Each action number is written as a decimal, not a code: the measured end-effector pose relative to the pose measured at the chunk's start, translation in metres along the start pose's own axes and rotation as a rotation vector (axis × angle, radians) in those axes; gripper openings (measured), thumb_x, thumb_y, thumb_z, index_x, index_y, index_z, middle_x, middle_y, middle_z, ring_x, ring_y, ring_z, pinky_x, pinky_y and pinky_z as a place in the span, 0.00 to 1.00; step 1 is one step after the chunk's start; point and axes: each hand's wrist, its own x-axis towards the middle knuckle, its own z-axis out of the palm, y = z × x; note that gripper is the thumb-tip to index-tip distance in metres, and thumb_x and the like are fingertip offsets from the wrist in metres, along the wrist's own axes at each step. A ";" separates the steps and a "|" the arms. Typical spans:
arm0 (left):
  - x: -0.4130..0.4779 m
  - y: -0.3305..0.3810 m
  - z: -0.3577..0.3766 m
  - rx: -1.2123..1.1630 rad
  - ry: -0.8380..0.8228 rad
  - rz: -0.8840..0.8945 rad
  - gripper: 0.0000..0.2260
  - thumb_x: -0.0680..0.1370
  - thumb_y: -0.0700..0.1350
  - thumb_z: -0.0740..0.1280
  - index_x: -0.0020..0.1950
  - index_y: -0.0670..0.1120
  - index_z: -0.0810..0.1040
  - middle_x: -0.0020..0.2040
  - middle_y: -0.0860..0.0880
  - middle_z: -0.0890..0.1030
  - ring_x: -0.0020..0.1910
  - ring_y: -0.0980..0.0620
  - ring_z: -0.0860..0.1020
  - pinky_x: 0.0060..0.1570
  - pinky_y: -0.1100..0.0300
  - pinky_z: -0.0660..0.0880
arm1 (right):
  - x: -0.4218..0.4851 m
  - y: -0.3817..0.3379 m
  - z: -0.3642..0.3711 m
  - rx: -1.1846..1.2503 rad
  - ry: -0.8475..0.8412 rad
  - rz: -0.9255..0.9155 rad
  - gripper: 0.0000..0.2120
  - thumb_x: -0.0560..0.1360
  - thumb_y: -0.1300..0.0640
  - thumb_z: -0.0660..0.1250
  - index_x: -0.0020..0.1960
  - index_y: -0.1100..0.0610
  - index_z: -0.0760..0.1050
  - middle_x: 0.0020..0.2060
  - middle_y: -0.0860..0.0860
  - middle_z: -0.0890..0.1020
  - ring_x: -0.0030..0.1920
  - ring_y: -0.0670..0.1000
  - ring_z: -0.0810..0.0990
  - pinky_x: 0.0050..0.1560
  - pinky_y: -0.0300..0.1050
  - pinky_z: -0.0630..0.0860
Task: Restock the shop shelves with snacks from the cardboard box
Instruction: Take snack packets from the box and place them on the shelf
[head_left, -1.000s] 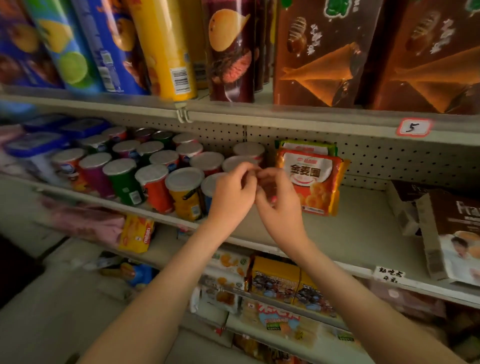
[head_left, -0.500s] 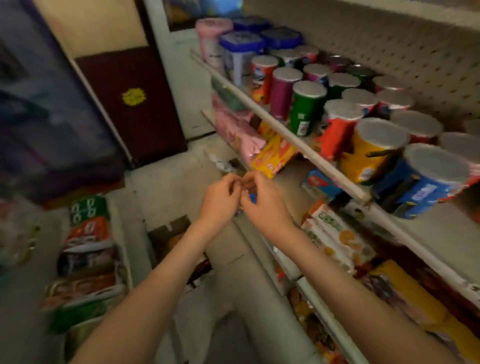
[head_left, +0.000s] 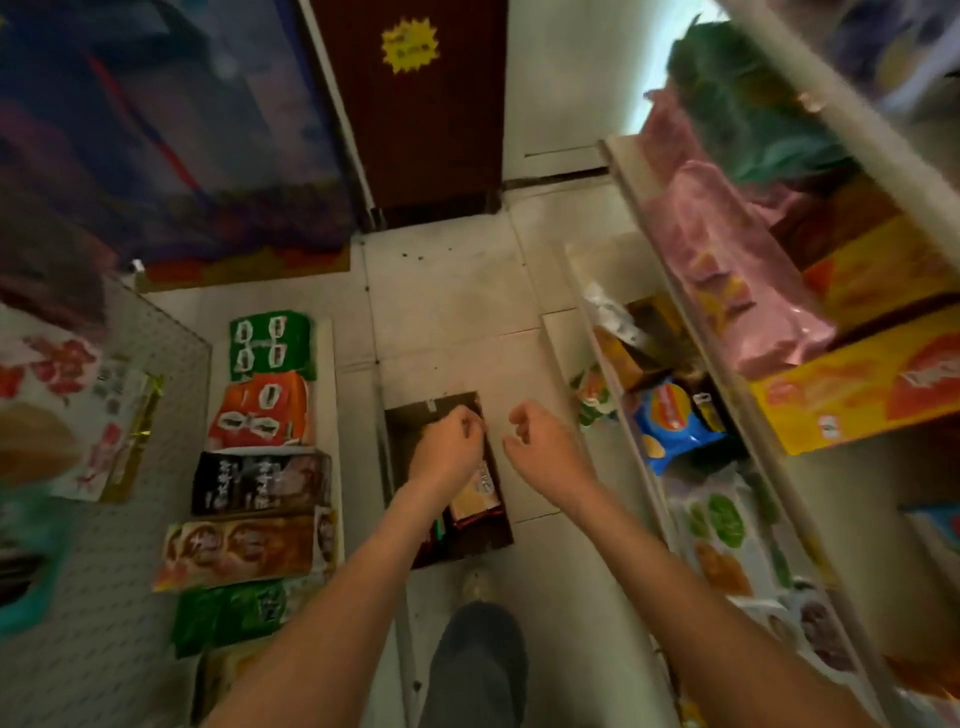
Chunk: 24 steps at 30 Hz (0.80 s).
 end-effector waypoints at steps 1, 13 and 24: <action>0.026 -0.017 0.004 0.002 -0.002 -0.054 0.10 0.81 0.47 0.58 0.56 0.48 0.76 0.49 0.51 0.80 0.44 0.53 0.76 0.39 0.60 0.69 | 0.027 0.008 0.014 0.008 -0.030 0.036 0.09 0.76 0.58 0.64 0.55 0.59 0.72 0.49 0.53 0.78 0.52 0.52 0.76 0.48 0.43 0.71; 0.241 -0.239 0.165 -0.417 -0.025 -0.710 0.11 0.79 0.47 0.61 0.59 0.44 0.73 0.50 0.45 0.78 0.49 0.47 0.78 0.51 0.50 0.77 | 0.237 0.165 0.213 0.309 -0.282 0.325 0.08 0.77 0.56 0.63 0.54 0.48 0.67 0.47 0.44 0.77 0.43 0.39 0.76 0.39 0.35 0.74; 0.387 -0.392 0.286 -0.435 0.036 -0.791 0.20 0.75 0.44 0.68 0.66 0.45 0.69 0.58 0.45 0.77 0.50 0.47 0.77 0.47 0.57 0.75 | 0.406 0.277 0.420 0.258 -0.262 0.440 0.34 0.73 0.61 0.68 0.74 0.55 0.57 0.70 0.54 0.64 0.71 0.56 0.64 0.68 0.52 0.68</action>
